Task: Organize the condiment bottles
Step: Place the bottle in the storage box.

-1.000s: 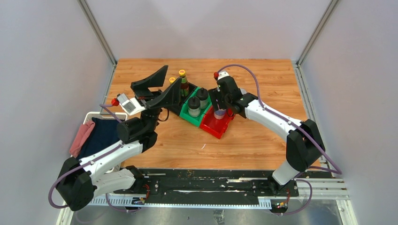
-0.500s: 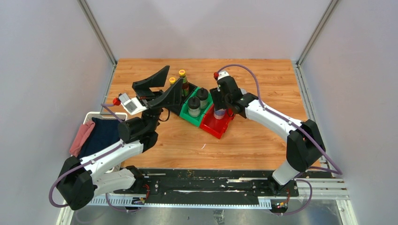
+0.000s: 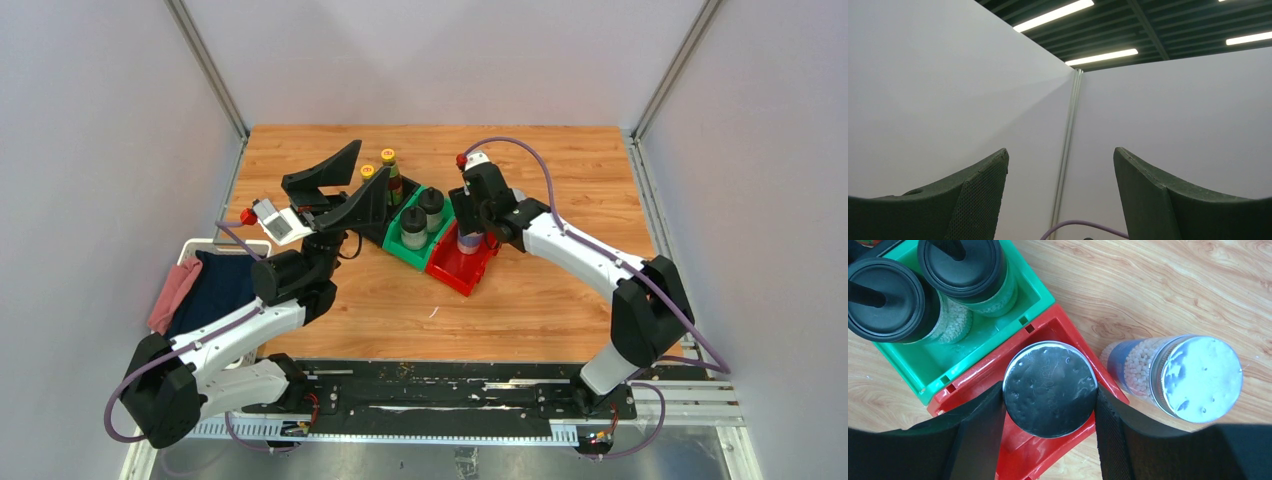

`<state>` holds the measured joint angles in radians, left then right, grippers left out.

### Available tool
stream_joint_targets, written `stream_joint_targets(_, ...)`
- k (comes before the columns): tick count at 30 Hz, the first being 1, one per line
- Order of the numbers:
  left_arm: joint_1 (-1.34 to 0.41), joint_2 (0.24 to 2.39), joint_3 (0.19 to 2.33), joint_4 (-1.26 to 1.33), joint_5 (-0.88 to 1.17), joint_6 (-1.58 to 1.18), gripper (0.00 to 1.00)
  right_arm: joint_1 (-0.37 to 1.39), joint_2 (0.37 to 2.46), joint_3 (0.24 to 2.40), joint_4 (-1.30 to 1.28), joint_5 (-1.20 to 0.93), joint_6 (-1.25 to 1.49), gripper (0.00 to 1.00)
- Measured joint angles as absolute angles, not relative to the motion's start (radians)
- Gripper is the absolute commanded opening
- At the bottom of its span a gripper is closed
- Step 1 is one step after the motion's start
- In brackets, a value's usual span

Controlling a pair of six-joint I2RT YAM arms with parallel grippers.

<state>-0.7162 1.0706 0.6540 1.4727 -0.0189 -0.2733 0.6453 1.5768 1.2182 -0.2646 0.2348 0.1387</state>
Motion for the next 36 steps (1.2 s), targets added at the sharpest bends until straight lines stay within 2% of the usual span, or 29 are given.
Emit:
stream_joint_targets(8, -0.717, 1.071, 0.654, 1.473, -0.018, -0.274, 0.80, 0.645, 1.565, 1.218, -0.299, 0.260, 0.138, 0.22)
stream_joint_targets(11, -0.717, 1.071, 0.654, 1.473, -0.018, -0.274, 0.80, 0.645, 1.562, 1.218, -0.307, 0.262, 0.139, 0.26)
stream_joint_targets(14, -0.717, 1.071, 0.654, 1.473, -0.018, -0.274, 0.80, 0.645, 1.562, 1.218, -0.307, 0.263, 0.138, 0.39)
stream_joint_targets(19, -0.717, 1.071, 0.654, 1.473, -0.018, -0.274, 0.80, 0.645, 1.562, 1.218, -0.307, 0.263, 0.138, 0.70)
stream_joint_targets(23, -0.721, 1.071, 0.654, 1.472, -0.018, -0.274, 0.80, 0.645, 1.562, 1.218, -0.310, 0.265, 0.139, 0.81)
stream_joint_targets(36, -0.724, 1.071, 0.654, 1.472, -0.010, -0.274, 0.80, 0.645, 1.562, 1.218, -0.310, 0.266, 0.138, 0.85)
